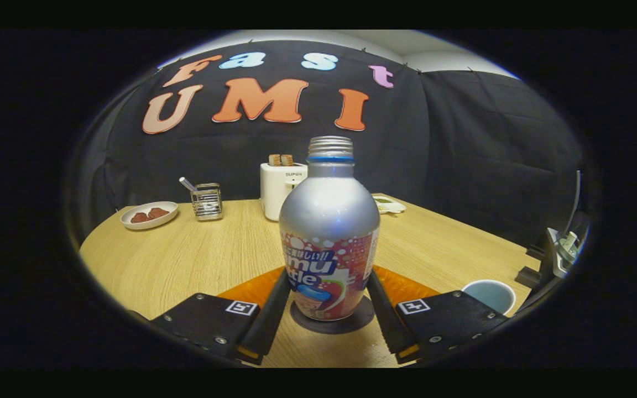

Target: Take the bottle from table, then pour the juice into the cup, finally place the bottle on the coaster

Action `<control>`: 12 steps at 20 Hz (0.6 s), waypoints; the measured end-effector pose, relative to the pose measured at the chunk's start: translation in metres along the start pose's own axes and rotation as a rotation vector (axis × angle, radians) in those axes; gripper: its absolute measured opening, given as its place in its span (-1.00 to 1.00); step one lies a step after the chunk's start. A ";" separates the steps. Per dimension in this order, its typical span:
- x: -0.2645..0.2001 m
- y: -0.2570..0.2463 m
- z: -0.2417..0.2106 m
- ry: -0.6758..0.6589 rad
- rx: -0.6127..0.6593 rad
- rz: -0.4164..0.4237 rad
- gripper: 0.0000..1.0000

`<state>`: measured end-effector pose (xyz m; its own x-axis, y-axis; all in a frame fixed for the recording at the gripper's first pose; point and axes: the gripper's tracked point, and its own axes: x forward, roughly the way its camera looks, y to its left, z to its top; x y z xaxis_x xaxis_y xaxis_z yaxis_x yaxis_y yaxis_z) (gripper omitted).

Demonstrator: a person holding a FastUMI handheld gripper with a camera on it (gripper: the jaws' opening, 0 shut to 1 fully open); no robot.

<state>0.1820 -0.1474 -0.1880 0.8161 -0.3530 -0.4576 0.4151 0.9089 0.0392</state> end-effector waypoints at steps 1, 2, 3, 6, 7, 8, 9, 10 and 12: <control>0.002 0.000 -0.004 0.006 0.007 0.001 0.54; 0.003 0.001 -0.006 0.008 0.013 0.002 0.56; 0.004 0.001 -0.009 0.012 0.016 0.002 0.57; 0.006 0.000 -0.013 0.019 0.009 -0.008 0.59; 0.006 0.000 -0.013 0.020 0.009 -0.009 0.59; 0.006 -0.001 -0.013 0.023 0.011 -0.010 0.60; 0.005 -0.001 -0.015 0.027 0.013 -0.011 0.61; 0.004 -0.001 -0.016 0.031 0.013 -0.011 0.62; 0.002 -0.001 -0.018 0.037 0.009 -0.010 0.70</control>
<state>0.1760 -0.1446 -0.2050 0.7965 -0.3539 -0.4902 0.4273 0.9031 0.0422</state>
